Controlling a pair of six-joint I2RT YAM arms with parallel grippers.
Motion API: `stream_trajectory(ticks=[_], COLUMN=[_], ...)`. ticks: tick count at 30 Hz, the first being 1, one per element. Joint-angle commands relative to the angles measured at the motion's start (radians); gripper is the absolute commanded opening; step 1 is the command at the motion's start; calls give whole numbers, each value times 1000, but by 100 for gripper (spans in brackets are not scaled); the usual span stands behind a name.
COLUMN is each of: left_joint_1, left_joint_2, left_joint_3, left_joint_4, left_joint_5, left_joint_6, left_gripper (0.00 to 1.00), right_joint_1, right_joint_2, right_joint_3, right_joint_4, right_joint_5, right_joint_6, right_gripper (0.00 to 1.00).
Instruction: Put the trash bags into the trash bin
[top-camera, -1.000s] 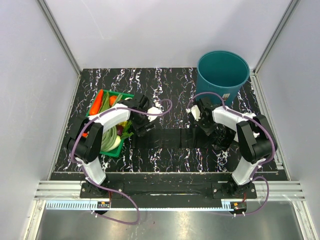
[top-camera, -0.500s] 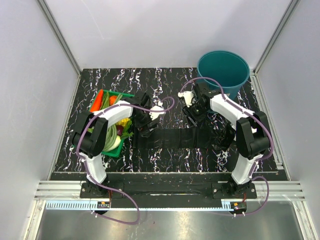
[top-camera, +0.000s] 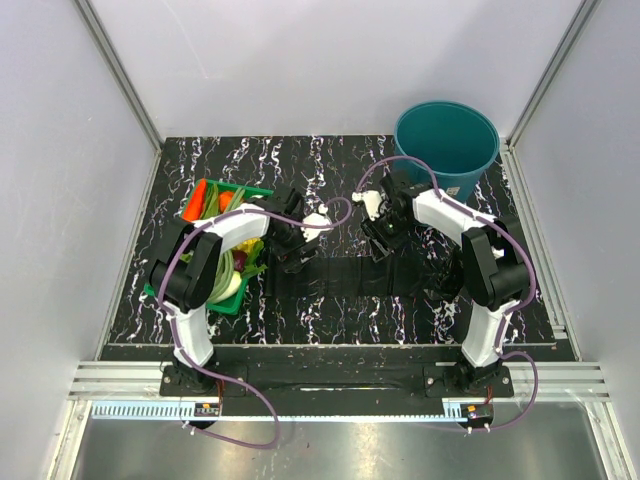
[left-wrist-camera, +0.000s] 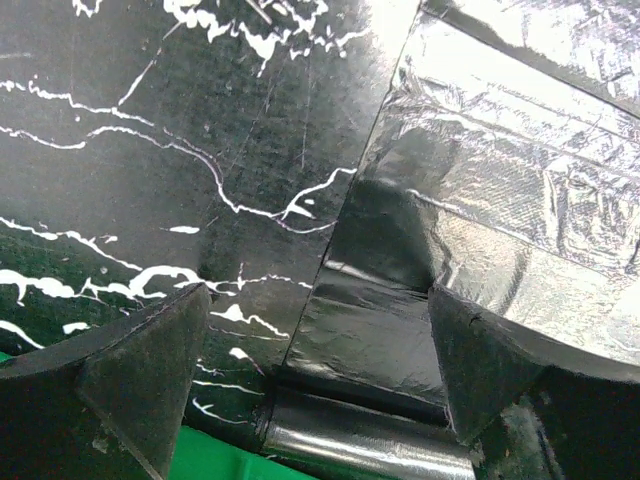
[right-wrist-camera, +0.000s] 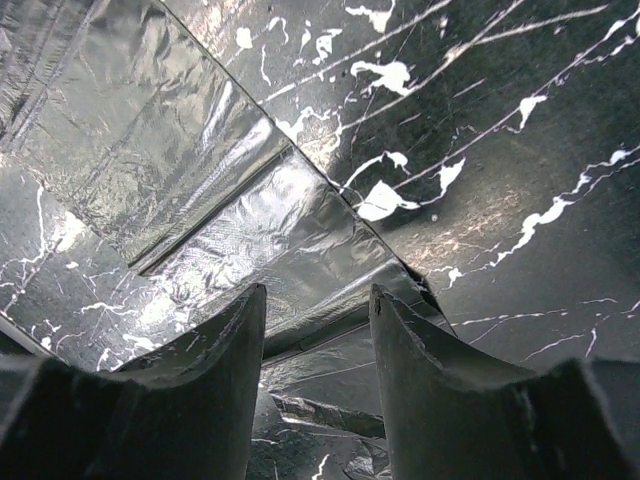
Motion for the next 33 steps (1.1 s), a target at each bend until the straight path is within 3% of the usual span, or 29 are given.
stream_trajectory(ticks=[1,6,12,15,18,33], left_joint_1=[-51,-96,-105,-105,-105,-107], left_joint_2=[-7,-22,-19,-14,-4,-140], left_joint_3=[-83,-149,-169,-158,-126,7], left_joint_4=[72,128,125,110,73,-103], left_joint_5=[-75,-144,-156,-146,-135,-3], left_joint_6=[25,5,3,3,-1,29], left_gripper=[94,87,64,40,2,0], right_joint_1=[6,6,6,6,6,6], right_joint_2=[-37,-75,-118,-128,-120,23], right_joint_3=[-32,-83,-132,-132,-115,119], right_joint_4=[6,18,27,29,27,-63], right_joint_5=[1,12,24,28,18,-213], right_joint_6=[-15,-10,0,8,22,-7], right_gripper=[51,50,50,49,49,56])
